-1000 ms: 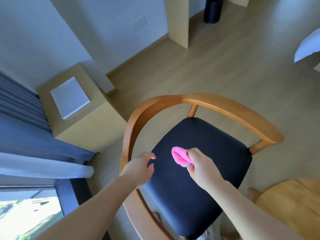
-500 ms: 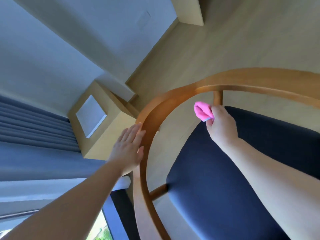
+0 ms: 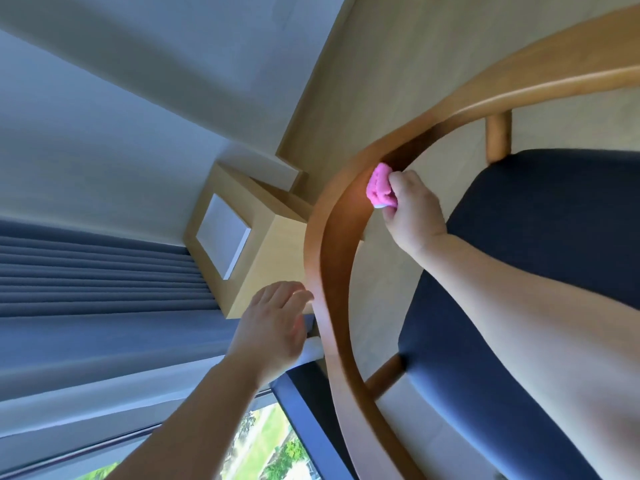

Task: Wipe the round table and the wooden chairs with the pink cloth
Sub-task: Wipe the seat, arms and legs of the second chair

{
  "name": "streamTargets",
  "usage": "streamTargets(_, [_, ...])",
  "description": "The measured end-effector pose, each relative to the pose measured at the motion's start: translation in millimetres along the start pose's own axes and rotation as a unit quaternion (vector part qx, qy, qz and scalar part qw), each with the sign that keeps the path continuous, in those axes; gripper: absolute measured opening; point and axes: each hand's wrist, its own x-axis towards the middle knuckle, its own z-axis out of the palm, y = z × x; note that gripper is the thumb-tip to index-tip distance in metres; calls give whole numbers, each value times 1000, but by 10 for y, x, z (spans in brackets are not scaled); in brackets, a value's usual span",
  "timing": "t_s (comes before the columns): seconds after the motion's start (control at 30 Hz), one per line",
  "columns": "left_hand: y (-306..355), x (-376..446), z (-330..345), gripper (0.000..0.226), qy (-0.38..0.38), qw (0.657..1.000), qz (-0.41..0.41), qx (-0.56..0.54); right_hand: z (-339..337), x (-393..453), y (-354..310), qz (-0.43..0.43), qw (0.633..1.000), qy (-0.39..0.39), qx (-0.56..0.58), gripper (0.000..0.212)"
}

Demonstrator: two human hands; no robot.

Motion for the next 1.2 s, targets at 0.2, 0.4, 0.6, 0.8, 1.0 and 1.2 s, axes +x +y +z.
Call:
streamTargets(0.2, [-124,-88,2,28,-14,998,-58,-20,320,-692,-280,-101,987,-126,7,43])
streamTargets(0.4, [-164,-210,83,29,-27,996,-71,-40,369,-1038,-346,-129,979,-151,33,50])
streamTargets(0.6, [-218,-236,122,34,-24,997,-64,-41,193,-265,-350,-63,996,51,27,28])
streamTargets(0.8, [-215,-278,104,37,-13,999,-37,-19,146,-81,-390,-52,988,135,47,41])
streamTargets(1.0, [-198,-396,129,50,-37,999,-38,5,335,-603,-502,-100,992,-8,75,36])
streamTargets(1.2, [-142,-605,180,49,-46,997,-63,4,371,-1282,-520,-118,977,-152,97,40])
